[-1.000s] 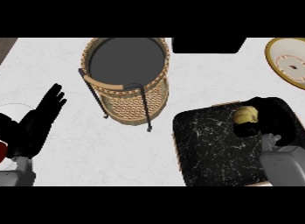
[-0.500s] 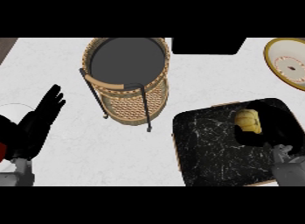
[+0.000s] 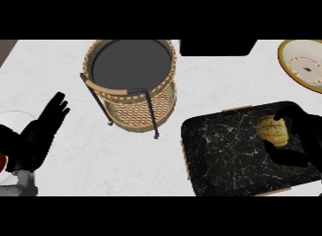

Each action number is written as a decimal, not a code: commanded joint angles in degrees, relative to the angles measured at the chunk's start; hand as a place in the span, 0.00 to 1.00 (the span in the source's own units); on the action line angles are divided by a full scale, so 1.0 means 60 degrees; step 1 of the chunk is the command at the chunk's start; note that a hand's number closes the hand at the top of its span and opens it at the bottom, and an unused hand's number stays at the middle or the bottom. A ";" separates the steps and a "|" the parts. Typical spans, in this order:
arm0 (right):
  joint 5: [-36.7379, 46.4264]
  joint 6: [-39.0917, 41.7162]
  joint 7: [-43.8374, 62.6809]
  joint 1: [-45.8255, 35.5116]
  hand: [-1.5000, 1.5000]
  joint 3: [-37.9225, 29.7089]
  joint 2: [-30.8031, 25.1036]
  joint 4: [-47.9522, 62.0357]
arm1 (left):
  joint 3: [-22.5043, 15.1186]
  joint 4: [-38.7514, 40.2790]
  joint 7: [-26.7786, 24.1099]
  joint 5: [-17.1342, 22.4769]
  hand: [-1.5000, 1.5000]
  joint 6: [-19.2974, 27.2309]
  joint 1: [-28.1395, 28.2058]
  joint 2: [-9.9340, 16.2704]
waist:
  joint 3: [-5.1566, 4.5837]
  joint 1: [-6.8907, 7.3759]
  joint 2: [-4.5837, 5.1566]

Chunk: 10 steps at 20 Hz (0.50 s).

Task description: Pick the squash from the tray and place it in the tiered basket

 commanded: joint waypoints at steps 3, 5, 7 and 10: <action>-0.1425 -0.1363 -0.0966 -0.0004 1.00 -0.0733 0.0987 -0.1835 | 0.0133 0.0056 -0.0088 0.0036 0.50 -0.0007 0.0168 -0.0044 | 0.0031 -0.0040 0.0004; -0.2261 -0.1019 -0.1027 0.0219 1.00 -0.1138 0.0826 -0.3094 | -0.0048 -0.0132 0.0008 -0.0081 0.50 0.0118 0.0190 -0.0200 | 0.0029 -0.0149 -0.0034; -0.2566 -0.0283 -0.0337 0.0093 1.00 -0.1327 0.0654 -0.4113 | -0.0039 0.0407 -0.0306 -0.0327 0.50 0.0104 0.0049 -0.0237 | 0.0016 -0.0093 0.0016; -0.2999 0.0267 -0.0021 -0.0370 1.00 -0.1251 0.0886 -0.4465 | 0.0181 0.0753 -0.0321 -0.0082 0.50 -0.0289 -0.0332 -0.0172 | 0.0018 0.0039 0.0060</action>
